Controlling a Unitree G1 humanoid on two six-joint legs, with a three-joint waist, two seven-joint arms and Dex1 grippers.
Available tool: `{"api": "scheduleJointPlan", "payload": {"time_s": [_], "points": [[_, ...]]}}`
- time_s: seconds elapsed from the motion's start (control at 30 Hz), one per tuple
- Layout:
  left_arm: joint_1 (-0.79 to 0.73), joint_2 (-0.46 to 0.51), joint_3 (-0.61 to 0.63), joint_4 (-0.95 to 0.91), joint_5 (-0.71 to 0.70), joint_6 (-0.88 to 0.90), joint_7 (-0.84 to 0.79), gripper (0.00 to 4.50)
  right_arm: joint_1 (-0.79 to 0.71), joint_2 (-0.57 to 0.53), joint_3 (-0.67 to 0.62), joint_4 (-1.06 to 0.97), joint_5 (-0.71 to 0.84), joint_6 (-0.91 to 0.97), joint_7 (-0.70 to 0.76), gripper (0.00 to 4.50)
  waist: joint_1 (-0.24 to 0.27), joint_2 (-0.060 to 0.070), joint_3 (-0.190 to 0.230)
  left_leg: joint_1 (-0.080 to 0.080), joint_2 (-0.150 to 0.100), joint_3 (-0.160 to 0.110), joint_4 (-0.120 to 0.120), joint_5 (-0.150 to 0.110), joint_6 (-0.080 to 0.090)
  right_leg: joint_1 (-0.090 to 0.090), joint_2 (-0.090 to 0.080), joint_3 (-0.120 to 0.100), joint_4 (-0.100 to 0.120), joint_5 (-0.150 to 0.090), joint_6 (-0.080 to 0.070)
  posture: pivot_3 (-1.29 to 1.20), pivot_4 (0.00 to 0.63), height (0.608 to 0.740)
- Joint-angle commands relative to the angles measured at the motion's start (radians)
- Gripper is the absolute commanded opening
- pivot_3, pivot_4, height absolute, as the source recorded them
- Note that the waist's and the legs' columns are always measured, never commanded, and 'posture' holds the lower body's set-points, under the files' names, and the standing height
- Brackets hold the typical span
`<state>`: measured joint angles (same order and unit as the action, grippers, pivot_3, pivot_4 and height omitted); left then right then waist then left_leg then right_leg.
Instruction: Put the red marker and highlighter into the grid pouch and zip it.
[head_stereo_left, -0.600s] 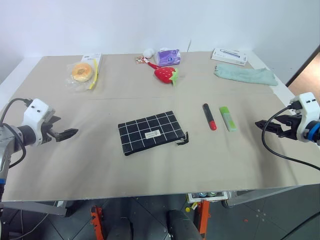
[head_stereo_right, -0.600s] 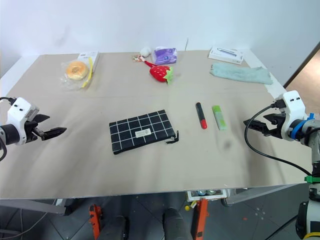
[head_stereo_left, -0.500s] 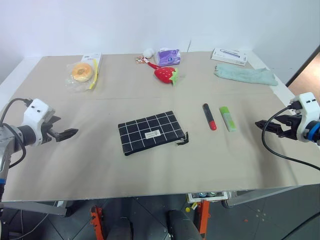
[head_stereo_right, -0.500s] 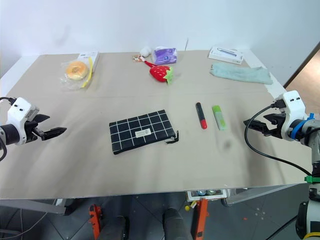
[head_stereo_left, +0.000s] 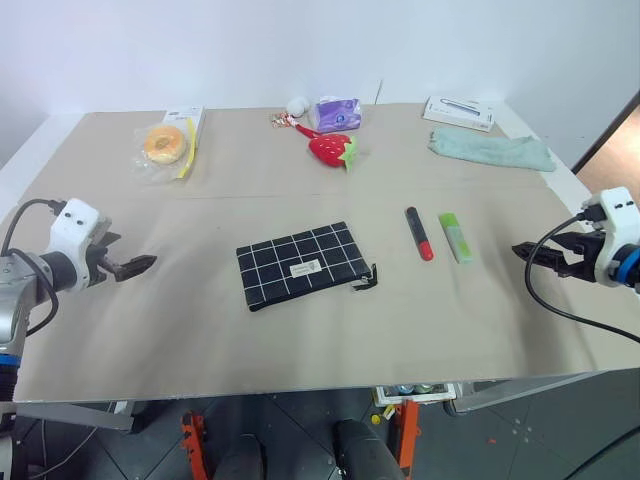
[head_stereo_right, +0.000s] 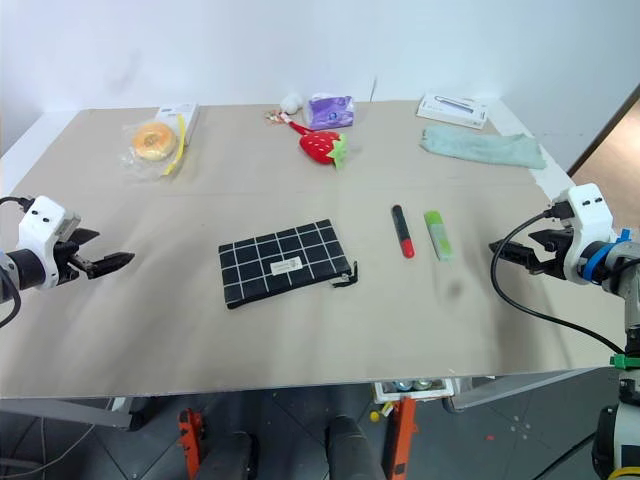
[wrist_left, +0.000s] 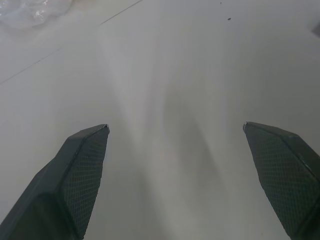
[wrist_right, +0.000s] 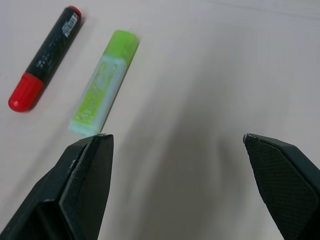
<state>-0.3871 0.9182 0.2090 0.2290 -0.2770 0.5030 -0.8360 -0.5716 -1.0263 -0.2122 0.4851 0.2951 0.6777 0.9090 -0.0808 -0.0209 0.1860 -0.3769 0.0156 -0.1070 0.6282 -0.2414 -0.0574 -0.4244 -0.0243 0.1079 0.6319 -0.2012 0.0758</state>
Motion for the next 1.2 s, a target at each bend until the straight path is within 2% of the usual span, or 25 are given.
{"api": "scheduleJointPlan", "payload": {"time_s": [0.03, 0.2, 0.3, 0.4, 0.43, 0.47, 0.5, 0.67, 0.7, 0.8, 0.9, 1.1, 1.2], "points": [[-0.029, 0.005, 0.009, 0.003, 0.006, -0.026, -0.001, 4.44, -0.002, -0.025, -0.053, -0.033, 0.015, -0.013, -0.004, 4.5, 0.0, 0.0, 0.0, 0.0, 0.0, 0.0, 0.0, 0.0, 0.0, 0.0, 0.0, 0.0, 0.0, 0.0, 0.0, 0.0, 0.15, 0.74], [-0.03, -0.007, 0.003, -0.007, 0.003, -0.036, -0.005, 4.44, -0.007, 0.012, -0.092, -0.082, 0.054, -0.03, -0.01, 4.5, 0.0, 0.0, 0.0, 0.0, 0.0, 0.0, 0.0, 0.0, 0.0, 0.0, 0.0, 0.0, 0.0, 0.0, 0.0, 0.0, 0.15, 0.74], [-0.018, -0.047, 0.029, -0.061, -0.063, -0.042, -0.036, 4.44, 0.007, 0.081, -0.133, -0.238, 0.14, -0.002, -0.009, 4.5, -0.002, 0.0, 0.0, 0.001, 0.001, 0.0, 0.0, 0.0, 0.0, 0.0, 0.0, 0.0, 0.001, 0.001, 0.0, 0.0, 0.15, 0.74], [-0.01, -0.113, 0.069, -0.13, -0.157, -0.009, -0.046, 4.44, 0.032, 0.176, -0.12, -0.42, 0.201, 0.061, -0.065, 4.5, -0.001, 0.0, 0.0, 0.001, 0.001, 0.0, 0.001, 0.0, 0.0, 0.0, 0.001, 0.0, 0.002, 0.001, 0.0, 0.0, 0.15, 0.74], [0.001, -0.137, 0.077, -0.158, -0.188, 0.001, -0.051, 4.5, 0.036, 0.219, -0.106, -0.481, 0.218, 0.083, -0.095, 3.98, -0.001, 0.0, 0.0, 0.001, 0.001, 0.0, 0.002, 0.0, 0.0, 0.0, 0.001, 0.0, 0.002, 0.001, 0.0, 0.0, 0.15, 0.74], [0.014, -0.158, 0.079, -0.186, -0.212, 0.005, -0.059, 4.5, 0.038, 0.265, -0.088, -0.537, 0.231, 0.104, -0.13, 3.73, -0.001, 0.0, 0.0, 0.0, 0.001, 0.0, 0.002, 0.0, 0.0, 0.0, 0.001, 0.0, 0.003, 0.001, 0.0, 0.0, 0.15, 0.74], [0.027, -0.172, 0.079, -0.206, -0.227, 0.004, -0.065, 4.5, 0.039, 0.302, -0.075, -0.578, 0.24, 0.123, -0.159, 3.25, -0.001, -0.001, 0.0, 0.0, 0.001, 0.0, 0.003, 0.0, 0.0, 0.0, 0.001, 0.0, 0.003, 0.001, 0.0, 0.0, 0.15, 0.74], [0.075, -0.239, 0.027, -0.27, -0.227, -0.054, -0.072, 4.5, 0.027, 0.531, 0.107, -0.711, 0.181, 0.157, -0.347, 0.51, 0.0, -0.001, 0.0, 0.001, 0.001, 0.0, 0.004, 0.0, 0.0, 0.0, 0.001, 0.0, 0.004, 0.001, -0.001, 0.0, 0.15, 0.74], [0.079, -0.249, 0.011, -0.272, -0.215, -0.071, -0.074, 4.5, 0.029, 0.581, 0.146, -0.707, 0.161, 0.147, -0.382, 0.11, 0.0, -0.001, -0.001, 0.001, 0.001, 0.0, 0.005, 0.0, 0.0, 0.0, 0.001, 0.0, 0.004, 0.001, -0.001, 0.0, 0.15, 0.74], [0.076, -0.264, -0.03, -0.265, -0.179, -0.136, -0.083, 4.5, 0.044, 0.691, 0.245, -0.639, 0.072, 0.079, -0.464, 0.04, 0.0, -0.001, -0.001, 0.001, 0.001, 0.0, 0.005, 0.001, -0.001, 0.0, 0.001, 0.0, 0.005, 0.002, -0.002, 0.0, 0.15, 0.74], [0.063, -0.273, -0.044, -0.25, -0.167, -0.183, -0.098, 4.5, 0.046, 0.772, 0.271, -0.545, 0.007, 0.02, -0.548, 0.04, 0.003, -0.002, -0.001, 0.001, 0.001, 0.0, 0.005, 0.001, -0.001, 0.0, 0.001, 0.0, 0.005, 0.002, -0.002, 0.0, 0.15, 0.74], [0.046, -0.247, -0.082, -0.231, -0.117, -0.251, -0.146, 4.5, 0.037, 0.804, 0.294, -0.422, -0.073, 0.04, -0.62, 0.04, 0.003, -0.002, -0.002, 0.0, 0.001, 0.0, 0.005, 0.0, -0.001, 0.0, 0.001, 0.0, 0.004, 0.002, -0.002, 0.0, 0.15, 0.74], [0.027, -0.221, -0.128, -0.167, 0.012, -0.433, -0.152, 4.5, 0.044, 0.799, 0.309, -0.418, -0.082, 0.092, -0.616, 0.04, 0.004, -0.003, -0.002, 0.002, 0.001, 0.0, 0.005, 0.001, -0.001, 0.001, 0.002, 0.0, 0.004, 0.002, -0.002, 0.0, 0.15, 0.74]]}}
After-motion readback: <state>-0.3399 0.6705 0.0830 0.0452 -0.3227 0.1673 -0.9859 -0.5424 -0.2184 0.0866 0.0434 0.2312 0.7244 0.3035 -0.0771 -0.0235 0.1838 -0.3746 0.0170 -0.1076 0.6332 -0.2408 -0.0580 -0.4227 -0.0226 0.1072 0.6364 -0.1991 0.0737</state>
